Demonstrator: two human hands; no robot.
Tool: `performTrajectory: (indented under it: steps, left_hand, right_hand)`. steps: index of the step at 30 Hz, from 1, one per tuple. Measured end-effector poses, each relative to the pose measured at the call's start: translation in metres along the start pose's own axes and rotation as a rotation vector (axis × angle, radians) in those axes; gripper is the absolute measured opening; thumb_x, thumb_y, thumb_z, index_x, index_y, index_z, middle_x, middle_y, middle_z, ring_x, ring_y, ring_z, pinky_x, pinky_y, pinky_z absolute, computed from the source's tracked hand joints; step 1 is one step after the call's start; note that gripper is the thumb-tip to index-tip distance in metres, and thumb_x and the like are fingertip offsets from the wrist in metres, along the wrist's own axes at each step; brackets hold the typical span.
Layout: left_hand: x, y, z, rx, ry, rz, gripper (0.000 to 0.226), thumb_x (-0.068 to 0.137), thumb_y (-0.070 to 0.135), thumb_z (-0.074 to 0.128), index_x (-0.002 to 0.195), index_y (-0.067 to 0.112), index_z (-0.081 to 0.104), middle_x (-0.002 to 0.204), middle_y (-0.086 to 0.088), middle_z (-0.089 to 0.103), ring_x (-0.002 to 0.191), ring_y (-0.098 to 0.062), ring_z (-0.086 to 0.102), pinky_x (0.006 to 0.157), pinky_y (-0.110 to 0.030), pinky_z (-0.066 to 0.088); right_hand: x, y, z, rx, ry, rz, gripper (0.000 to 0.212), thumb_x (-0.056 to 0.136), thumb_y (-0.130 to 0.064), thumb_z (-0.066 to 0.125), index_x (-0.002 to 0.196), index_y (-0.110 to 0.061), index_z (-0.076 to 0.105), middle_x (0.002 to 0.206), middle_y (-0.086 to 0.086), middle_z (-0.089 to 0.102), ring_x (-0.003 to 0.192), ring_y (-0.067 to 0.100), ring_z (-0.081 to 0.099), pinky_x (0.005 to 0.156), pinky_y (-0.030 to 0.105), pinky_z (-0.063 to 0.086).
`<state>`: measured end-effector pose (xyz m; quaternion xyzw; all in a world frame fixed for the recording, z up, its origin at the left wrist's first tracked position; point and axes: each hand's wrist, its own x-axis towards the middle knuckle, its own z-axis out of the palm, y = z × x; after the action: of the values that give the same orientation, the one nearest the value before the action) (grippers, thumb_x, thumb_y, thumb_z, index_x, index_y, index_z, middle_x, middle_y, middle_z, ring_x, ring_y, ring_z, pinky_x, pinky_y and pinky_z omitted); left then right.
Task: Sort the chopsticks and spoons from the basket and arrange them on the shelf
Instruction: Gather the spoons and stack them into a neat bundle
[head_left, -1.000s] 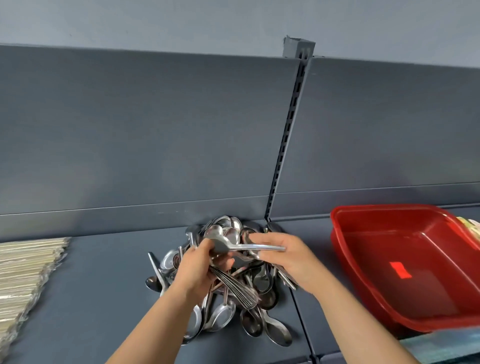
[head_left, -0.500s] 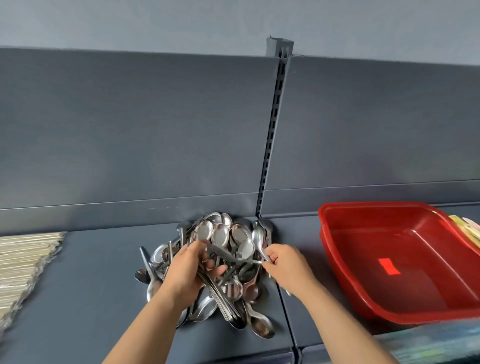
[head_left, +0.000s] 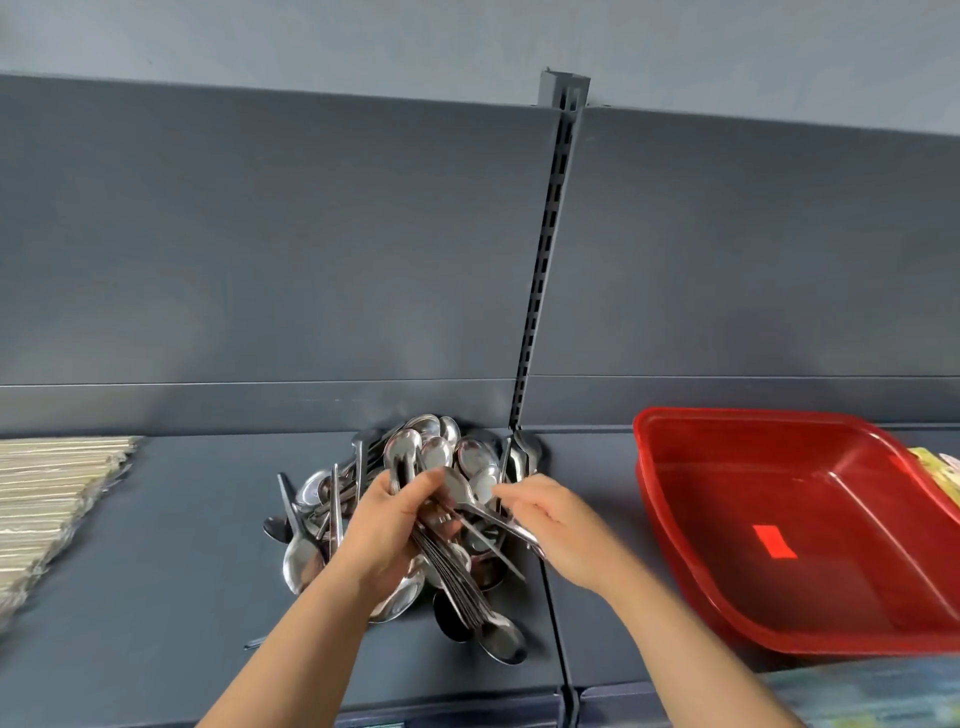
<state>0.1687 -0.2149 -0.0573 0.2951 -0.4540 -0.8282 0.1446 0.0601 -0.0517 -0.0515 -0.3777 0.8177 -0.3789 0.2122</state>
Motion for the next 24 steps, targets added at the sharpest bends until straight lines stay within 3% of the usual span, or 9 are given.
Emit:
performTrajectory:
  steps: [2, 7, 10, 12, 14, 17, 19, 21, 24]
  left_hand:
    - [-0.001, 0.002, -0.008, -0.011, 0.022, 0.018, 0.026, 0.089, 0.014, 0.065, 0.109, 0.002, 0.053, 0.074, -0.015, 0.061, 0.061, -0.024, 0.059, 0.056, -0.036, 0.056]
    - [-0.006, 0.001, -0.017, -0.13, 0.019, -0.044, 0.013, 0.092, 0.007, 0.05, 0.102, 0.013, 0.055, 0.062, -0.007, 0.05, 0.055, -0.026, 0.058, 0.056, -0.038, 0.054]
    - [-0.005, -0.006, -0.019, -0.125, 0.048, -0.068, 0.01, 0.093, 0.014, 0.057, 0.101, 0.012, 0.052, 0.066, -0.008, 0.049, 0.051, -0.021, 0.055, 0.056, -0.038, 0.056]
    - [-0.006, -0.009, -0.016, -0.108, 0.061, -0.049, 0.03, 0.082, 0.025, 0.073, 0.101, 0.011, 0.055, 0.071, -0.007, 0.051, 0.053, -0.019, 0.057, 0.06, -0.039, 0.057]
    - [-0.005, -0.01, -0.01, -0.091, 0.047, -0.025, 0.049, 0.067, 0.032, 0.083, 0.103, 0.012, 0.057, 0.08, -0.008, 0.056, 0.059, -0.02, 0.063, 0.063, -0.038, 0.057]
    - [-0.001, -0.008, -0.001, -0.083, 0.04, 0.001, 0.063, 0.064, 0.03, 0.084, 0.115, 0.011, 0.052, 0.101, -0.017, 0.062, 0.073, -0.028, 0.071, 0.063, -0.037, 0.057]
    - [0.003, -0.006, 0.003, -0.108, 0.043, 0.039, 0.048, 0.076, 0.022, 0.077, 0.112, 0.005, 0.051, 0.096, -0.022, 0.062, 0.074, -0.032, 0.071, 0.06, -0.04, 0.058]
    - [0.006, -0.003, 0.002, -0.115, 0.037, 0.064, 0.023, 0.091, 0.014, 0.062, 0.109, 0.006, 0.05, 0.084, -0.019, 0.056, 0.067, -0.031, 0.068, 0.062, -0.044, 0.058]
    - [0.012, 0.001, -0.007, -0.05, 0.053, 0.083, 0.011, 0.098, 0.015, 0.051, 0.108, 0.012, 0.051, 0.072, -0.011, 0.048, 0.051, -0.02, 0.055, 0.061, -0.044, 0.057]
  right_hand:
    - [-0.004, 0.013, -0.003, -0.148, 0.132, 0.036, 0.018, 0.095, -0.026, 0.051, 0.093, -0.026, 0.069, 0.093, -0.003, 0.058, 0.085, 0.013, 0.056, 0.079, 0.03, 0.044]
    - [-0.009, 0.023, 0.008, -0.533, 0.073, 0.047, 0.012, 0.089, -0.028, 0.055, 0.092, -0.023, 0.065, 0.088, -0.002, 0.058, 0.085, 0.024, 0.058, 0.069, 0.034, 0.044]
    - [-0.007, 0.022, 0.008, -0.358, 0.176, 0.009, 0.021, 0.096, -0.017, 0.051, 0.094, -0.016, 0.073, 0.08, 0.003, 0.06, 0.08, 0.026, 0.06, 0.073, 0.036, 0.046]
    - [-0.008, 0.019, 0.003, -0.166, 0.244, -0.02, 0.023, 0.096, -0.013, 0.055, 0.109, -0.014, 0.074, 0.076, -0.006, 0.058, 0.071, 0.007, 0.058, 0.07, 0.021, 0.044]
    - [-0.011, 0.01, 0.0, -0.022, 0.211, -0.053, 0.024, 0.095, -0.012, 0.058, 0.113, -0.015, 0.073, 0.073, -0.013, 0.054, 0.065, -0.002, 0.053, 0.065, 0.011, 0.038]
    - [-0.015, 0.0, -0.001, 0.074, 0.067, -0.097, 0.023, 0.095, -0.012, 0.057, 0.109, -0.016, 0.074, 0.077, 0.003, 0.058, 0.072, 0.003, 0.054, 0.068, 0.015, 0.038]
    - [-0.013, -0.001, 0.0, 0.125, -0.011, -0.074, 0.022, 0.096, -0.015, 0.055, 0.106, -0.015, 0.075, 0.086, 0.012, 0.059, 0.079, 0.011, 0.055, 0.074, 0.02, 0.039]
    - [-0.007, -0.001, -0.003, 0.176, -0.024, 0.005, 0.024, 0.097, -0.024, 0.053, 0.096, -0.015, 0.075, 0.086, 0.006, 0.06, 0.075, 0.005, 0.053, 0.075, 0.019, 0.04]
    - [0.013, 0.007, -0.004, 0.018, 0.088, 0.047, 0.037, 0.094, -0.023, 0.052, 0.058, -0.018, 0.048, 0.059, 0.002, 0.04, 0.057, 0.013, 0.032, 0.058, 0.03, 0.031]
